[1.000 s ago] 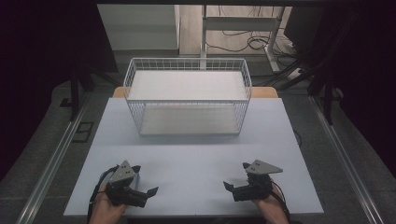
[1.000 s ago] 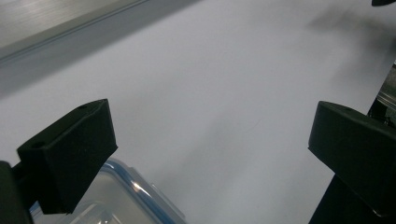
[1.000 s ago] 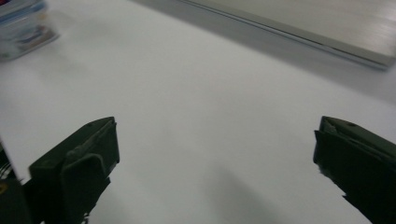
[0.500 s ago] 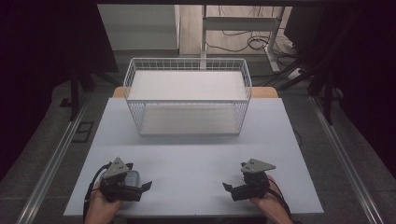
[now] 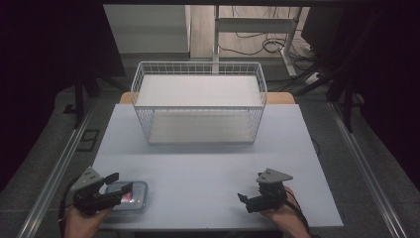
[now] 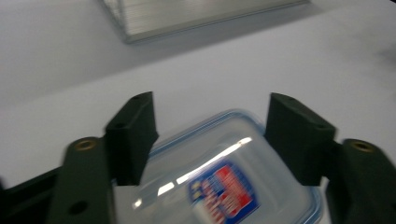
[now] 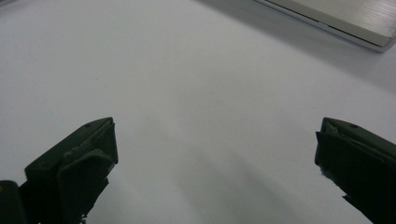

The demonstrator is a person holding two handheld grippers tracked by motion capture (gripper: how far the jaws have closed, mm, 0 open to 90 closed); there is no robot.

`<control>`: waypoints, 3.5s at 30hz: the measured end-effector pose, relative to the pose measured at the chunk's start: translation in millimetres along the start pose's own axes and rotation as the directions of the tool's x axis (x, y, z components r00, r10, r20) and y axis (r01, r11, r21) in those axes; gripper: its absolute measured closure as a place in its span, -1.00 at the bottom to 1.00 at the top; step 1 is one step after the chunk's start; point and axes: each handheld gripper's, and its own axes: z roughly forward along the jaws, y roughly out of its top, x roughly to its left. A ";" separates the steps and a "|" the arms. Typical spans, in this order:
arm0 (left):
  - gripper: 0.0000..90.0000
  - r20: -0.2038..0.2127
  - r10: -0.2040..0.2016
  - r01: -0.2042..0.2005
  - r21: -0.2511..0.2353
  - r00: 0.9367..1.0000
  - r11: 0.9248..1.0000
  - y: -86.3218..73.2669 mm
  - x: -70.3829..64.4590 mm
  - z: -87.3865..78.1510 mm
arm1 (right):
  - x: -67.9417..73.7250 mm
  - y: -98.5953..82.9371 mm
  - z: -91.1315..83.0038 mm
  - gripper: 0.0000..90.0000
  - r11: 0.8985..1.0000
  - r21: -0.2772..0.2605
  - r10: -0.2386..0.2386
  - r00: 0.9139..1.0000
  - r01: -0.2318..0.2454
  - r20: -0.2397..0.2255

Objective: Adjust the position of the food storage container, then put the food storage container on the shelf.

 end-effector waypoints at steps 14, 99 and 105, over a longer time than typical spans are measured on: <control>1.00 -0.085 -0.085 0.091 0.067 0.993 0.994 -37.0 28.2 -26.3 | 2.3 0.5 1.4 -1.00 0.999 0.028 0.017 1.000 -0.017 0.015; -0.65 0.426 0.030 -0.087 0.115 0.904 0.990 29.7 -100.2 111.8 | 23.5 16.9 1.2 -0.90 0.993 0.044 0.118 0.968 -0.111 -0.224; -0.64 0.462 0.046 -0.116 0.125 0.886 0.985 40.1 -110.7 124.5 | 34.9 25.5 11.8 -0.83 0.990 0.056 0.138 0.950 -0.128 -0.279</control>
